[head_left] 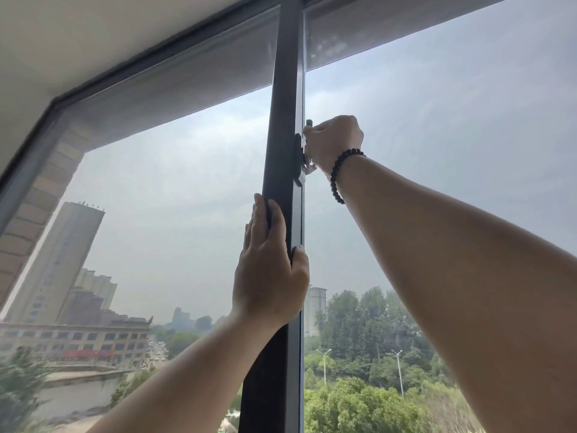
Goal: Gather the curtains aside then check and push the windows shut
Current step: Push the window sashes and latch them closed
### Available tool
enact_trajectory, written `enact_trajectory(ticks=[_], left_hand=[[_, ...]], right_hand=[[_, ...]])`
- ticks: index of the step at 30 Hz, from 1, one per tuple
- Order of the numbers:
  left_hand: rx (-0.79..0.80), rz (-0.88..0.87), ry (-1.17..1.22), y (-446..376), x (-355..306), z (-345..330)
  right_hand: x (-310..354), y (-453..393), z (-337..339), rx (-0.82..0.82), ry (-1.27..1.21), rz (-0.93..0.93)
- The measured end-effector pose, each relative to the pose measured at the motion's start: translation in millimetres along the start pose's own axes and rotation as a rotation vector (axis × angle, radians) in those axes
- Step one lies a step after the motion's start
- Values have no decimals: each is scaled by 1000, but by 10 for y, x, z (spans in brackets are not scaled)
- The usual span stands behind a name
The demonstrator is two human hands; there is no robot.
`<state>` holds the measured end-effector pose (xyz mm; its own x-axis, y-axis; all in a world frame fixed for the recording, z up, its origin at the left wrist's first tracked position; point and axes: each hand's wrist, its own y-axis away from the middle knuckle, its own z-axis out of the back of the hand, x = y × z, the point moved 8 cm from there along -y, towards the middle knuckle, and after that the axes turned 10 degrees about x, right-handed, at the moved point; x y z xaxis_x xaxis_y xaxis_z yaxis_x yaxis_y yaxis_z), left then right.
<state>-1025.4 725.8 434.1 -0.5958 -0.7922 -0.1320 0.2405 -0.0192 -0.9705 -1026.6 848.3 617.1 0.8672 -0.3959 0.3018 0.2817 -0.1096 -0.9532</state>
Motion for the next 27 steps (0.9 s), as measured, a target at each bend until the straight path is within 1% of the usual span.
enact_trajectory(ticks=[5, 9, 14, 17, 20, 23, 27], left_hand=[[-4, 9, -11, 13, -15, -3], [-3, 10, -96, 14, -105, 24], [38, 17, -195, 15, -168, 53], [58, 28, -207, 16, -172, 35], [24, -5, -218, 5, -269, 7], [11, -66, -173, 34, -493, -69], [65, -105, 15, 139, -901, -237]], right_hand=[[13, 22, -4, 21, 28, -4], [91, 93, 18, 26, 233, 18], [187, 253, 90, 66, 387, 57], [229, 427, 120, 100, 569, 154], [225, 631, 230, 73, 805, 329], [133, 850, 471, 61, 948, 414], [1, 1162, 1055, 39, 982, 420]])
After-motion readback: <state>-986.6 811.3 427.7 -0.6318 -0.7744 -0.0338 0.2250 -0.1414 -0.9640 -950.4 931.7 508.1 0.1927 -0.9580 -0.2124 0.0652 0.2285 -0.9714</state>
